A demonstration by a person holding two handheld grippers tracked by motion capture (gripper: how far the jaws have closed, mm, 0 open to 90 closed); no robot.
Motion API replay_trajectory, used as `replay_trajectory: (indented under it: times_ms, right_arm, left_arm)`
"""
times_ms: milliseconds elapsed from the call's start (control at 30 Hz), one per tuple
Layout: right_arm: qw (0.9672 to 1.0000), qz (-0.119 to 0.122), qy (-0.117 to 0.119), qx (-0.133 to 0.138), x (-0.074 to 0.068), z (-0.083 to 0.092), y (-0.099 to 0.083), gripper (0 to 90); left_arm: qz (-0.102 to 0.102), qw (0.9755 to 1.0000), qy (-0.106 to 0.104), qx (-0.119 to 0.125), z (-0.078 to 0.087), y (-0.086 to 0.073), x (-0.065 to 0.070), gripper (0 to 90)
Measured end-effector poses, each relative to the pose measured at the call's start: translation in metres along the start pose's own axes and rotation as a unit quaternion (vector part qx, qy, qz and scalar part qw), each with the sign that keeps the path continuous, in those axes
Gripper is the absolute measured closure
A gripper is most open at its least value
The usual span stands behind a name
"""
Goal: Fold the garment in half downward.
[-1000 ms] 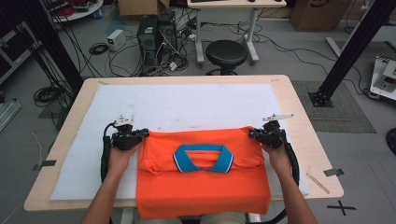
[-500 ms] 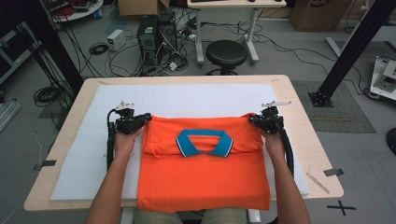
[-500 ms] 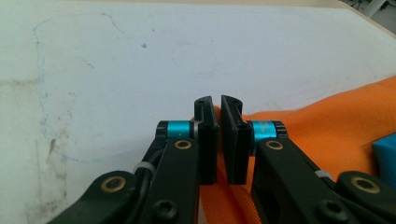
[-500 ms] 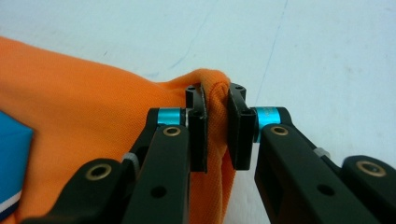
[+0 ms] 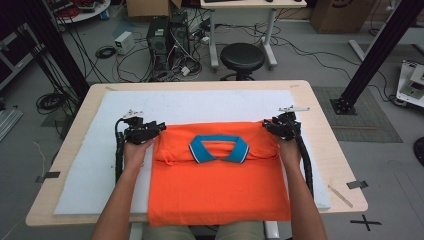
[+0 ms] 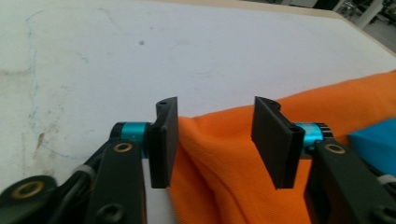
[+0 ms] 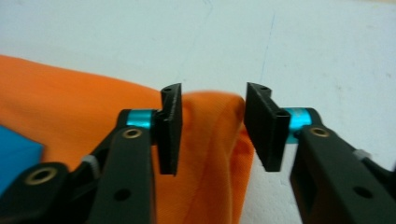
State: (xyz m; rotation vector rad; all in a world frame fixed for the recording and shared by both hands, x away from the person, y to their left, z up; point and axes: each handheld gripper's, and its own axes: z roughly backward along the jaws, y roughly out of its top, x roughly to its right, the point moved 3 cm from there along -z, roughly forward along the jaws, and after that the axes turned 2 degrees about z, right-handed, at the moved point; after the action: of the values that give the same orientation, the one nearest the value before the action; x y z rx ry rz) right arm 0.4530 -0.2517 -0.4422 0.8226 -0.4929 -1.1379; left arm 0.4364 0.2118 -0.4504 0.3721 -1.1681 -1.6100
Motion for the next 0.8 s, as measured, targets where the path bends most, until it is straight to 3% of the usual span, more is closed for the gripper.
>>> replay_trajectory:
  times_ms: [167, 367, 433, 700, 800]
  right_arm:
    - [0.9998, 0.015, 0.012, 0.003, -0.009, 0.012, -0.002, 46.9]
    - [0.9986, 0.037, 0.038, -0.003, -0.021, 0.023, -0.011, 41.6]
    - [0.9979, 0.047, 0.043, -0.005, -0.025, 0.026, -0.014, 41.4]
    - [0.9966, 0.056, 0.061, -0.01, -0.03, 0.035, -0.023, 40.8]
    - [0.9964, 0.054, 0.064, -0.011, -0.029, 0.036, -0.025, 40.8]
  left_arm:
    - [-0.047, 0.9983, -0.032, -0.013, 0.004, -0.002, 0.028, 44.3]
    - [-0.085, 0.9928, -0.081, -0.022, -0.001, -0.003, 0.061, 42.6]
    - [-0.093, 0.9908, -0.092, -0.037, -0.007, -0.005, 0.071, 42.6]
    - [-0.117, 0.9823, -0.109, -0.097, -0.031, -0.016, 0.098, 42.6]
    - [-0.117, 0.9812, -0.105, -0.112, -0.036, -0.022, 0.101, 43.4]
